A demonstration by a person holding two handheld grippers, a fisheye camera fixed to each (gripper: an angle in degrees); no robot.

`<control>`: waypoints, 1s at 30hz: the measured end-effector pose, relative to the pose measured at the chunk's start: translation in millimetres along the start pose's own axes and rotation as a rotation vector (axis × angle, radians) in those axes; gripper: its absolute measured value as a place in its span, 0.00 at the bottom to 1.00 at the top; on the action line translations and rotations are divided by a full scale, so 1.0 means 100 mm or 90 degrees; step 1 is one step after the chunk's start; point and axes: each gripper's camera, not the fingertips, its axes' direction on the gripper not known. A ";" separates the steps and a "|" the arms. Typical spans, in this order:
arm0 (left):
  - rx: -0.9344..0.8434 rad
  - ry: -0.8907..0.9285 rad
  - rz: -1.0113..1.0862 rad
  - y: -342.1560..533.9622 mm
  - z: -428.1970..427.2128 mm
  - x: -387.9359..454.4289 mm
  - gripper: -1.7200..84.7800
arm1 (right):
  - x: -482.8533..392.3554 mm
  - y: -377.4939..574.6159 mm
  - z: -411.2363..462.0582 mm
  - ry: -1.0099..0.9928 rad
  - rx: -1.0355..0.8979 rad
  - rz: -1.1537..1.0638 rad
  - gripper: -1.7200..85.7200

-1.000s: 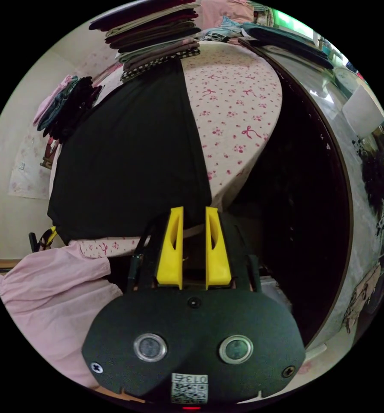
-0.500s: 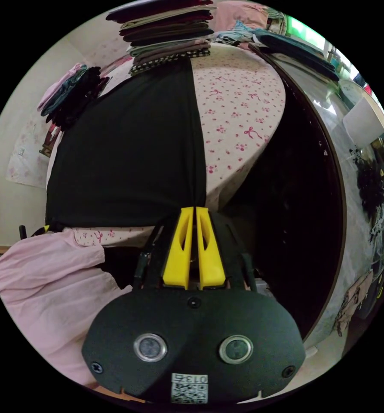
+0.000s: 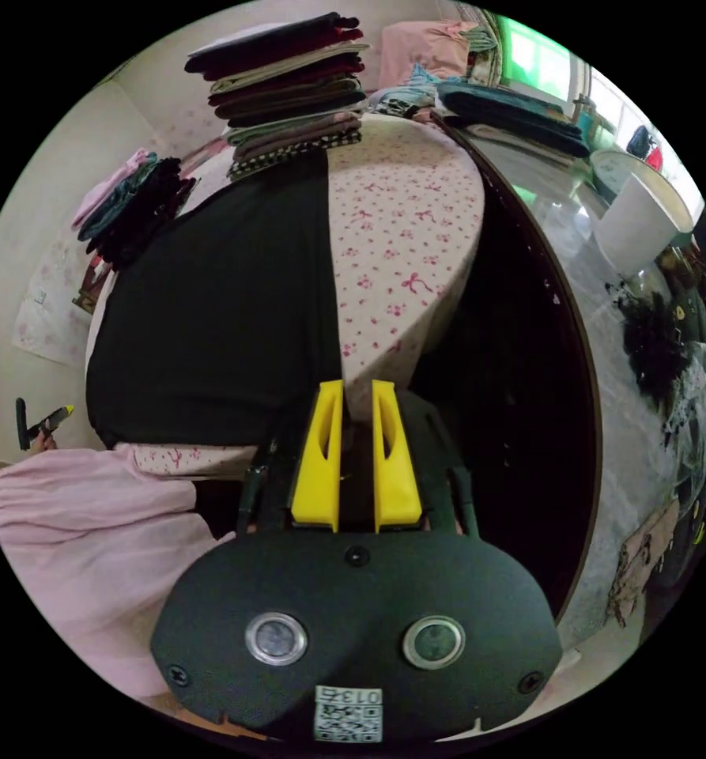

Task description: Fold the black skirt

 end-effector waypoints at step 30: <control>-0.251 0.039 0.800 -1.80 1.50 6.86 0.03 | 1.51 0.39 0.82 -0.505 0.036 0.142 0.06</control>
